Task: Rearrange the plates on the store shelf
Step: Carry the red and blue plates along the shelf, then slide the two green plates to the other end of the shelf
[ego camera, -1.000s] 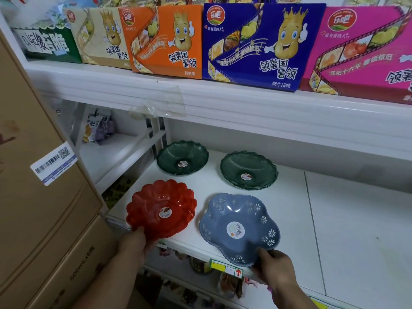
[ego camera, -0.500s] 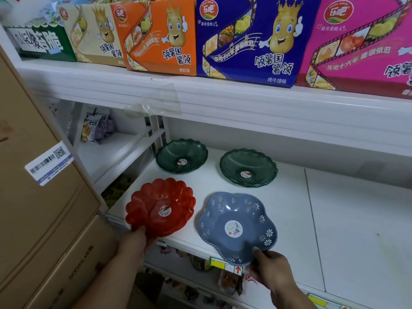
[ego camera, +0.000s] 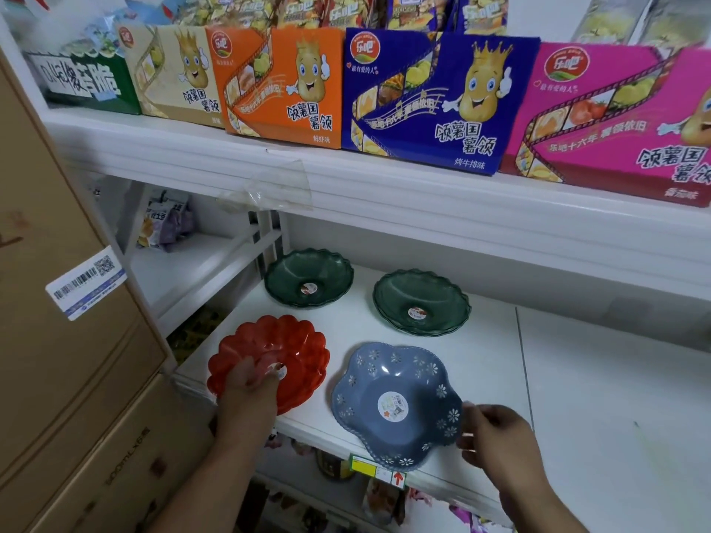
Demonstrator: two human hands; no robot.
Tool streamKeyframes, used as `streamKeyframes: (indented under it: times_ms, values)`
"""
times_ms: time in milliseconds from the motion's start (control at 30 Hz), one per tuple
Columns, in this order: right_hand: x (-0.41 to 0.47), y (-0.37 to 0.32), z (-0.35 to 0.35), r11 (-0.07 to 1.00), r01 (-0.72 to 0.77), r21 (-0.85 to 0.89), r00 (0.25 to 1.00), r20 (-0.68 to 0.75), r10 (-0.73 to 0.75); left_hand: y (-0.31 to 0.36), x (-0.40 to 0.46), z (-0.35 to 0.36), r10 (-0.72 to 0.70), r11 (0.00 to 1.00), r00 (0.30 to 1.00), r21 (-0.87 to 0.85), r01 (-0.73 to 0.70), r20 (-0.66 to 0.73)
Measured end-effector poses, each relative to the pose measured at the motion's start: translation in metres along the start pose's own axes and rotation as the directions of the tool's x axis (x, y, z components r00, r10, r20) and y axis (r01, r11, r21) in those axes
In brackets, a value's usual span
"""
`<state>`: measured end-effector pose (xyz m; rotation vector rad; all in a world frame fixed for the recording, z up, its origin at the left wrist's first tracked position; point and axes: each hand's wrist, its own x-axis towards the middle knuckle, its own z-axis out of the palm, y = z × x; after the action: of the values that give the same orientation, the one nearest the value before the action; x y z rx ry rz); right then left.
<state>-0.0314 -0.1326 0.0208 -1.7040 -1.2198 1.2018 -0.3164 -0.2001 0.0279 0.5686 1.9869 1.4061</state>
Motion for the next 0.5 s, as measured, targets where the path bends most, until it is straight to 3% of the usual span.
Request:
streamKeyframes:
  times_ms: [167,300,500]
  values:
    - [0.016,-0.021,-0.015,1.0,0.01,0.014,0.998,0.058,-0.011,0.028,-0.003,0.015,-0.043,0.998,0.999,0.04,0.043,0.013]
    - [0.026,-0.028,-0.023,1.0,0.002,-0.004,0.998,0.063,-0.002,0.033,0.011,0.017,0.004,0.995,1.0,0.1,-0.003,-0.005]
    - [0.049,-0.038,-0.022,0.998,-0.06,0.02,0.993,0.106,0.057,0.044,0.043,0.025,-0.06,0.998,0.998,-0.022,0.06,-0.027]
